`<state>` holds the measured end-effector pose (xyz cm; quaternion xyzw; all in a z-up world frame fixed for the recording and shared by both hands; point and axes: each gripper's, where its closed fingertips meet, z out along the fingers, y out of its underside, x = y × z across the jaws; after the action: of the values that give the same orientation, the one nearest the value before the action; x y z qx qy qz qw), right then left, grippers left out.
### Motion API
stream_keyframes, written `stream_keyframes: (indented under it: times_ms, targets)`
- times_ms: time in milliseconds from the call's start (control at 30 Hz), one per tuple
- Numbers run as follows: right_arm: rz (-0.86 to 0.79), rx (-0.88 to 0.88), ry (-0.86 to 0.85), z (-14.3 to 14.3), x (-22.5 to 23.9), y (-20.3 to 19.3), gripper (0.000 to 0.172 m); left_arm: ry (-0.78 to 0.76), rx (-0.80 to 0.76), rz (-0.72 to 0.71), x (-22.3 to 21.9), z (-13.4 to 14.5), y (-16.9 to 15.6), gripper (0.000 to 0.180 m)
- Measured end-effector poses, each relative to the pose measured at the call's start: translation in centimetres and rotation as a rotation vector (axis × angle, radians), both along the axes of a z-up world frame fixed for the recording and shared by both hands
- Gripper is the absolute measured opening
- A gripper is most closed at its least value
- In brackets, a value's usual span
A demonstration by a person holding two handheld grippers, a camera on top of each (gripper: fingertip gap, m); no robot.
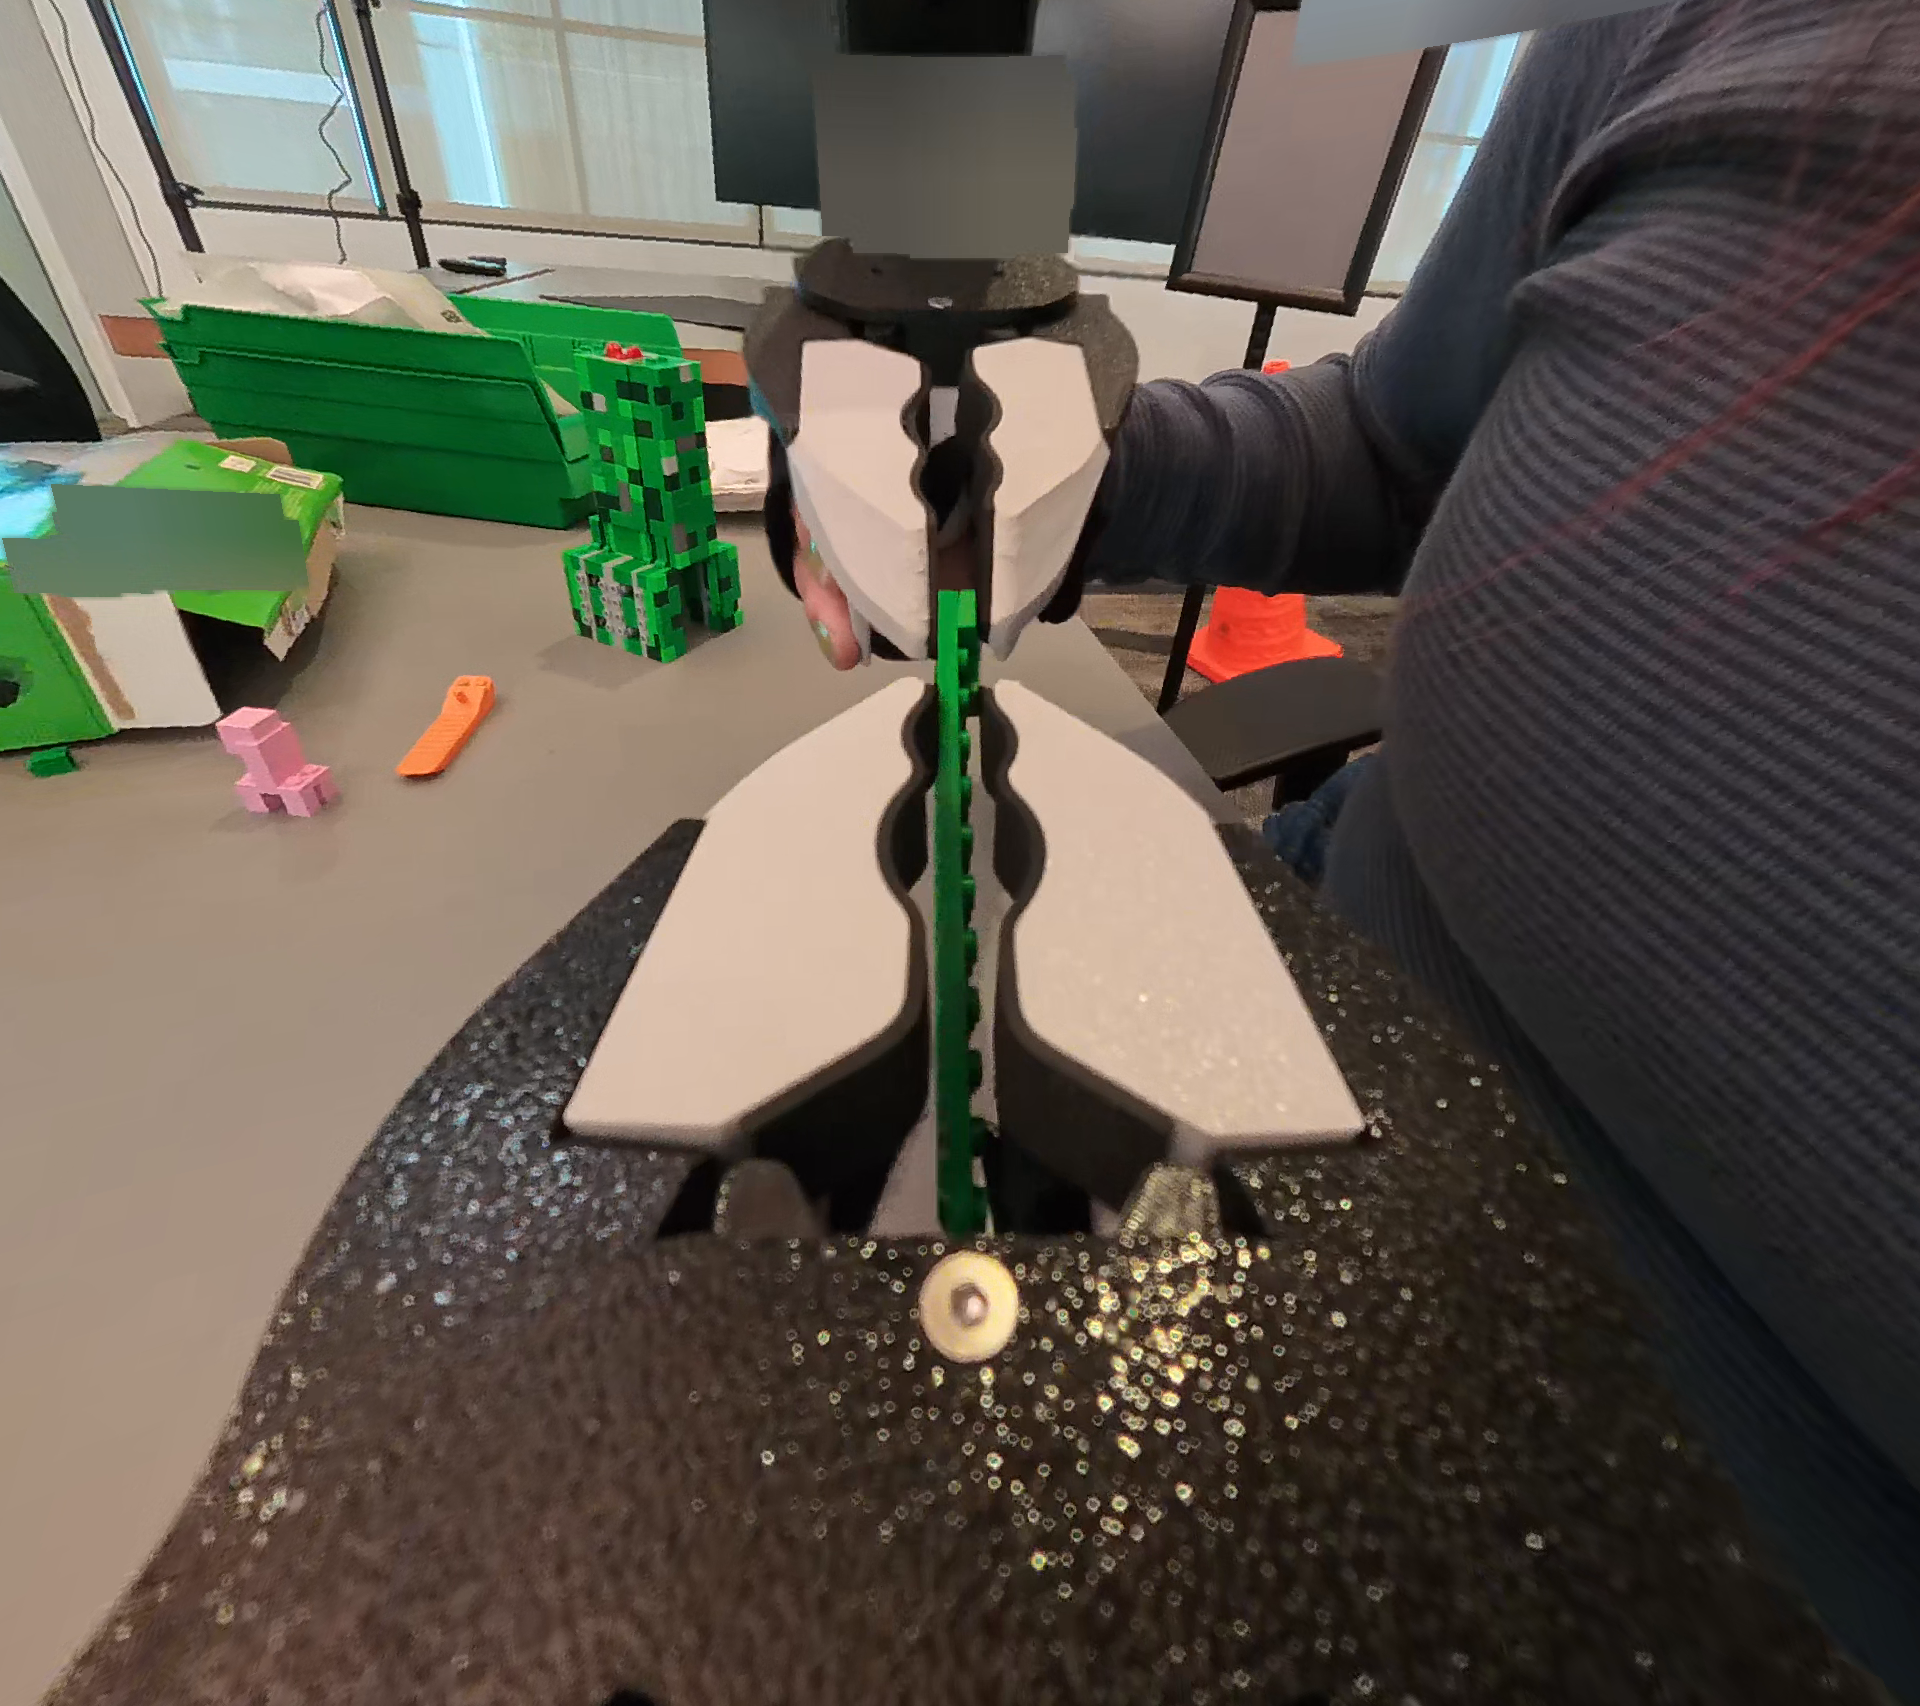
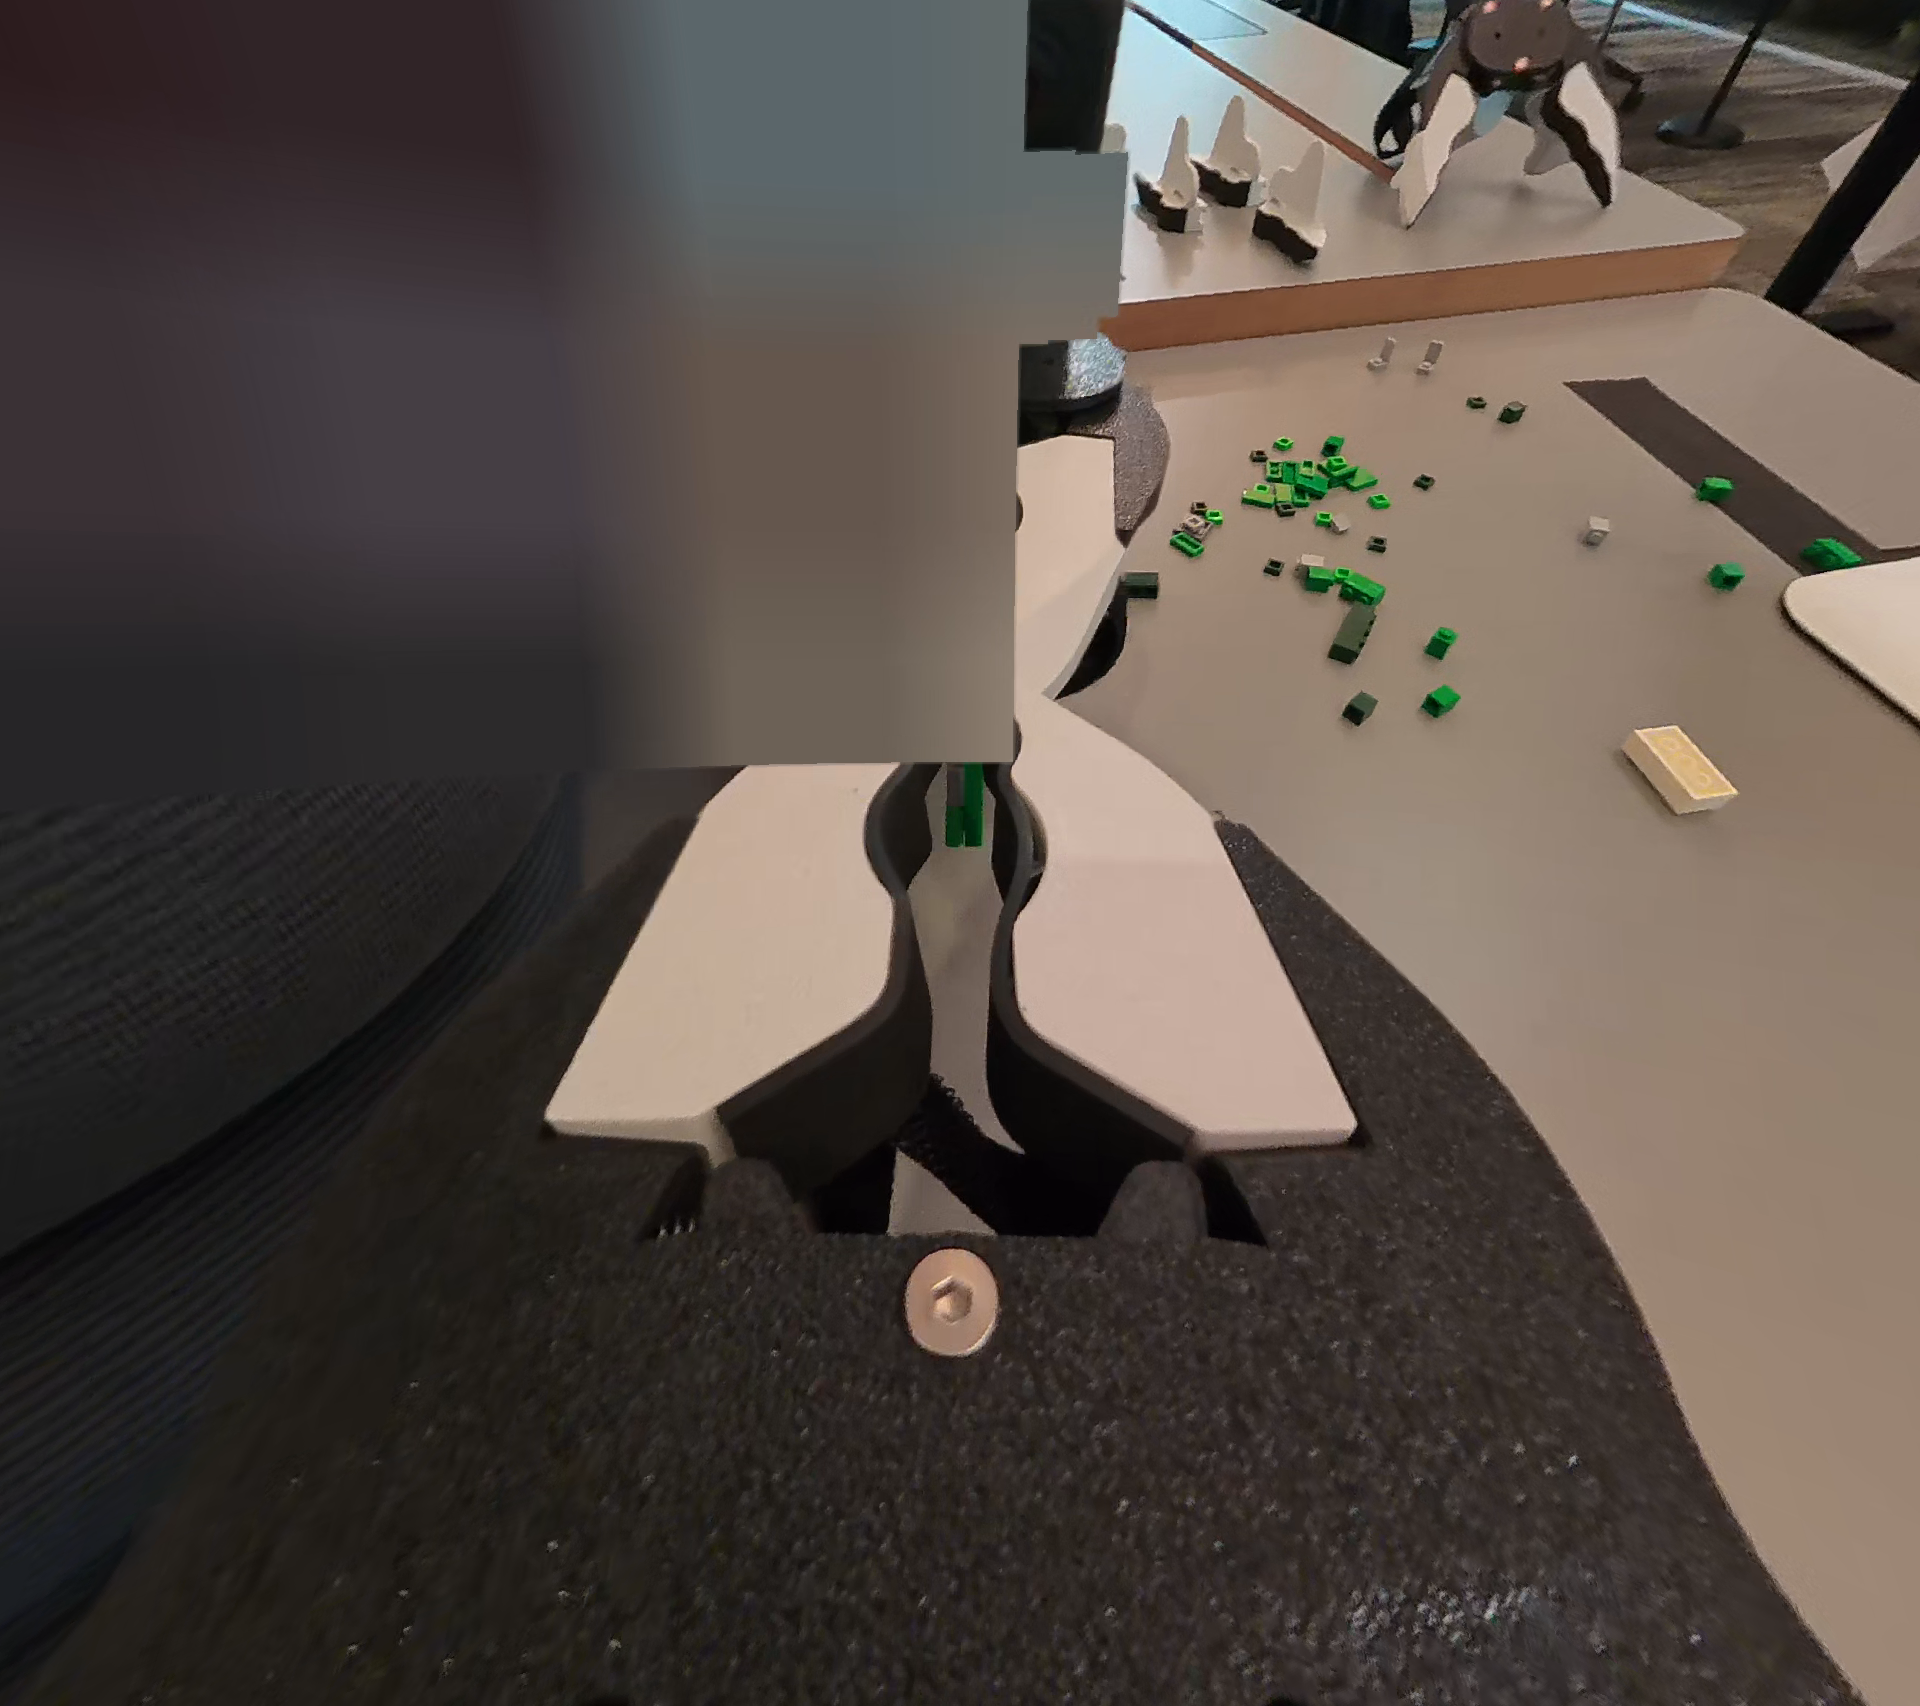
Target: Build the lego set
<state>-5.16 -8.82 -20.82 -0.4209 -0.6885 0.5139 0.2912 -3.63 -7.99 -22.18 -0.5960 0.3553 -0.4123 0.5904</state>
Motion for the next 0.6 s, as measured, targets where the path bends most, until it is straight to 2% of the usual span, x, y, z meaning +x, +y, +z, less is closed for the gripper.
stream_keyframes:
  times_ms: [133,200,267,600]
  targets:
    - [-0.049,-0.018,0.033,1.0,-0.7,0.2,0.007,-0.109,-0.006,-0.001,-0.4,0.8,0.1,0.007]
    - [-0.071,-0.01,0.024,1.1,-0.8,0.3,0.02,-0.177,0.003,-0.009,-0.8,1.5,0.0,0.007]
    - [-0.067,-0.012,0.014,1.1,-0.8,0.1,0.022,-0.245,0.021,-0.017,-1.5,2.2,-0.1,0.006]
    - [-0.077,0.014,0.028,1.9,-1.5,-0.2,0.009,-0.288,0.042,-0.032,-1.9,2.6,-0.4,0.006]
